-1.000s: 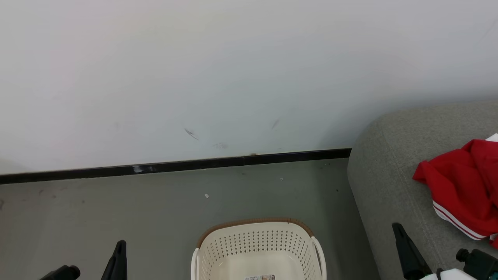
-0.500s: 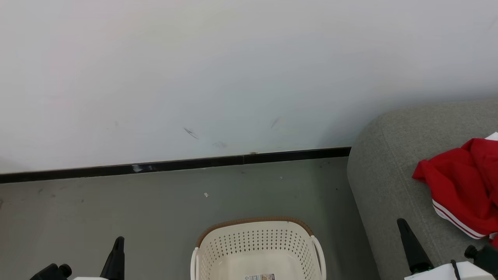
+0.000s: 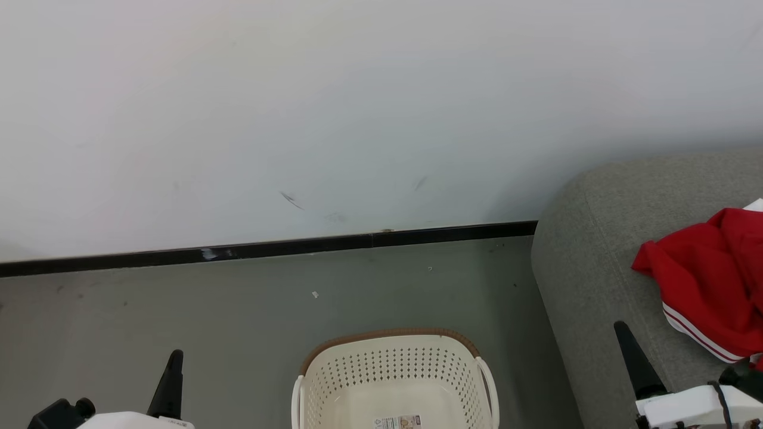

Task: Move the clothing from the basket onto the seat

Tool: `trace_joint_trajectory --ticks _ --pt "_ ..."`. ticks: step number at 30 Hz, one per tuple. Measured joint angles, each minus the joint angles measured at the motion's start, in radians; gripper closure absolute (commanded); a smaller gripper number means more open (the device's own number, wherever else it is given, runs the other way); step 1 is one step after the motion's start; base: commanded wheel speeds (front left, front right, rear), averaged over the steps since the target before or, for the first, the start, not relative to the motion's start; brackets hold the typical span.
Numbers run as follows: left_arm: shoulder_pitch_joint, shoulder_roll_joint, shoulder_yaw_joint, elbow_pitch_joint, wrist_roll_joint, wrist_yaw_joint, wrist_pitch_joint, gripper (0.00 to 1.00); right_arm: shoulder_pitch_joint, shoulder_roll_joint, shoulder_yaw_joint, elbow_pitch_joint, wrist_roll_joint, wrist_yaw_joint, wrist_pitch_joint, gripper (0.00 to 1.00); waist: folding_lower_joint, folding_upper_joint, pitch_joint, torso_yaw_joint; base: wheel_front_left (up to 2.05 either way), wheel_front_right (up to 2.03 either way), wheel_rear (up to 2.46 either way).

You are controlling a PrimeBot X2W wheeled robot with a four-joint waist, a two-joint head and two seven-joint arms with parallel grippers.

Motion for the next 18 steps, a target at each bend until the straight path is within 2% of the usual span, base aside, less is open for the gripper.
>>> trace_joint_trajectory --ticks 18 --pt "-0.030 -0.025 0.049 0.032 -0.206 -0.052 0.056 1.00 -0.058 -0.021 -0.009 0.040 0.273 0.000 0.046 1.00 -0.0015 0.0000 0.015 -0.002 0.00 0.00 0.00"
